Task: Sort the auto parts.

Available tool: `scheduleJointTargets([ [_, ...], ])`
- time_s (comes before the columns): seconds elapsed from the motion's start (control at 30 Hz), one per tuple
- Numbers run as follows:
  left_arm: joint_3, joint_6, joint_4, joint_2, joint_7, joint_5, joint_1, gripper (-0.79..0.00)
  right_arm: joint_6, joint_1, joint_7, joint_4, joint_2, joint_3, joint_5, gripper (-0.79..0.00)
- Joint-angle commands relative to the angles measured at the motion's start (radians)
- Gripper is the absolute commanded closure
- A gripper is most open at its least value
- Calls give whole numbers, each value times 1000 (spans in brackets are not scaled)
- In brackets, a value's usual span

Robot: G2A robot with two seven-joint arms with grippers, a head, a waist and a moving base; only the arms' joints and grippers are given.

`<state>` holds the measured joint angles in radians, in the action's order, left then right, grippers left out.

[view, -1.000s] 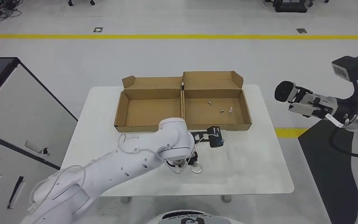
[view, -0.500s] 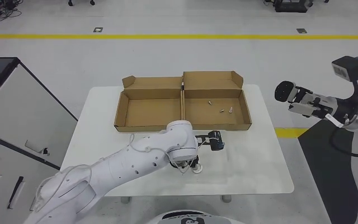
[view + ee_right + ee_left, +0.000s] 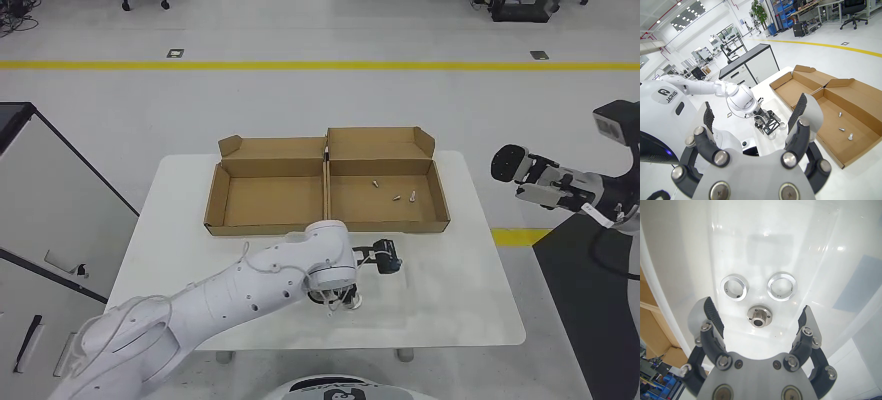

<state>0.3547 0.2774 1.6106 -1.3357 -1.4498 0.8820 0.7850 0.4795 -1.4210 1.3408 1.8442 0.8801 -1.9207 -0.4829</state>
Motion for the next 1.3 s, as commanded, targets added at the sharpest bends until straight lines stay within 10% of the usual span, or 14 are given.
scheduleJointTargets([
  [0.0,-3,-1,-13,-4,4,0,0,-785,0,0,0,0,0,0,0,-785],
  [1.27,-37,-109,-47,-63,-82,29,-17,-733,0,0,0,0,0,0,0,-785],
])
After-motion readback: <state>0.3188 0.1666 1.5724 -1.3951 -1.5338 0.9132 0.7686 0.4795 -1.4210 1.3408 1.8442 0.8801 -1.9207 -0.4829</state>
